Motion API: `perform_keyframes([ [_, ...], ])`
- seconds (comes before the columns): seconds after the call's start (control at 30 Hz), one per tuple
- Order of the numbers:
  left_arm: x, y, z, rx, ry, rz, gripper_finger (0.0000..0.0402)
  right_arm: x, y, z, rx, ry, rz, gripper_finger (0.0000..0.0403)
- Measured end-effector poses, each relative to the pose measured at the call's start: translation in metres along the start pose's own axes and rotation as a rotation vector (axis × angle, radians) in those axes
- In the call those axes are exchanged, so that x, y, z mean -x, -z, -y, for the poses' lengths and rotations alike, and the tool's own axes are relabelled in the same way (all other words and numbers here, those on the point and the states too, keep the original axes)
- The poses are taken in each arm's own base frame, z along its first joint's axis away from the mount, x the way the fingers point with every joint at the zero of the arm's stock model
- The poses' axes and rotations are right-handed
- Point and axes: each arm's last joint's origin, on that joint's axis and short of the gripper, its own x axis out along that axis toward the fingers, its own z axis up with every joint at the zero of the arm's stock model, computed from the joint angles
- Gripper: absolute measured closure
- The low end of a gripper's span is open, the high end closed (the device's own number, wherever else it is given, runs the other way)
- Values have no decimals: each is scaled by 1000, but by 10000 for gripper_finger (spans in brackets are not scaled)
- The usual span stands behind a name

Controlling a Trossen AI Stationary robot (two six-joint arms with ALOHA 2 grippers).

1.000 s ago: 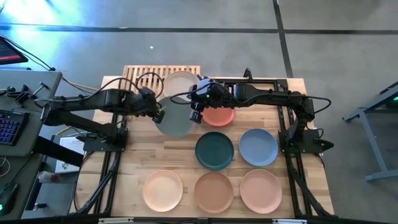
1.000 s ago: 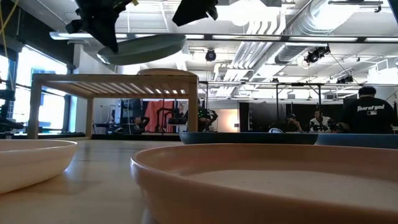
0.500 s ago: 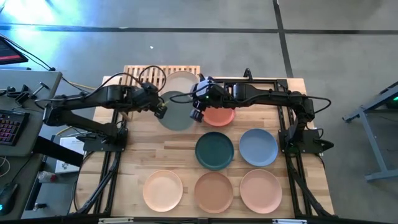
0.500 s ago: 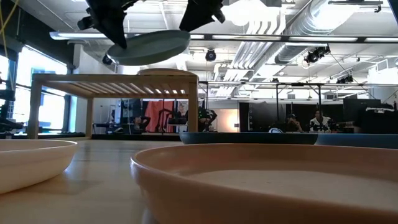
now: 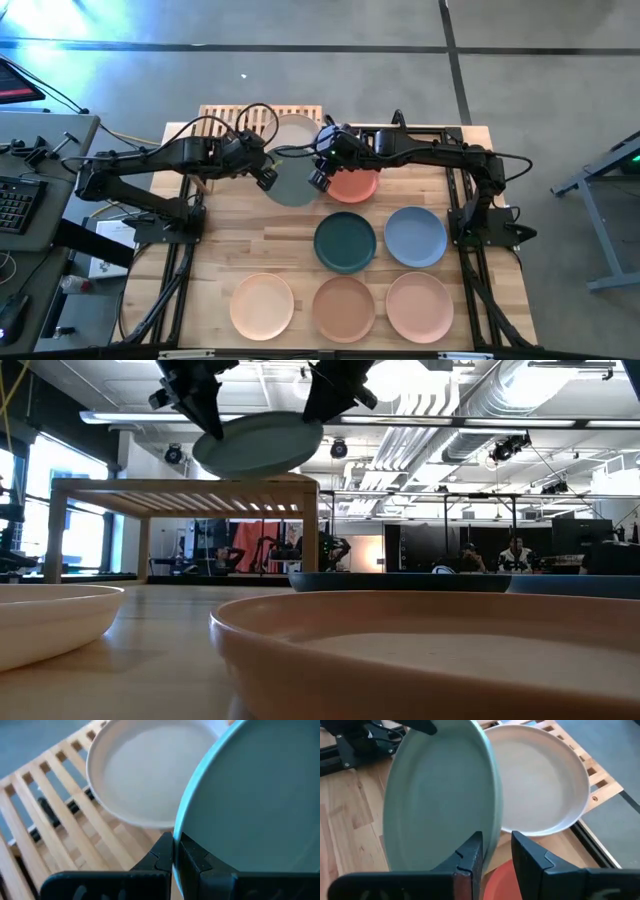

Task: Place and stack plates onto a shelf
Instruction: Stack the light blue plate on top of the white plate on the shelf

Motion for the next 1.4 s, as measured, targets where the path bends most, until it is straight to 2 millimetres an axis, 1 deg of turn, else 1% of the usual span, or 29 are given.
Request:
perform_keyframes([
  [0.1,0,-1,1,-22,6,12,401,0,0,0,-3,-2,-1,327],
  [0.17,0,-1,1,-34,6,14,401,0,0,0,-24,-2,-3,336],
  [0.3,0,-1,1,-39,7,14,398,0,1,0,-47,1,-5,385],
  [0.37,0,-2,1,-49,7,17,396,0,0,1,-53,5,-5,395],
  [0.47,0,-2,1,-64,4,18,396,0,1,0,-105,-7,-8,396],
  [0.77,0,-1,1,-73,12,12,387,0,2,-1,-173,-14,-19,402],
  [1.0,0,-1,1,-88,59,-16,352,0,3,-1,-173,-14,-31,403],
  [1.2,0,-1,1,-60,70,-22,315,1,5,-1,-167,-8,-48,403],
  [1.4,6,-2,-3,-46,78,4,300,0,4,2,-171,-3,-49,403],
])
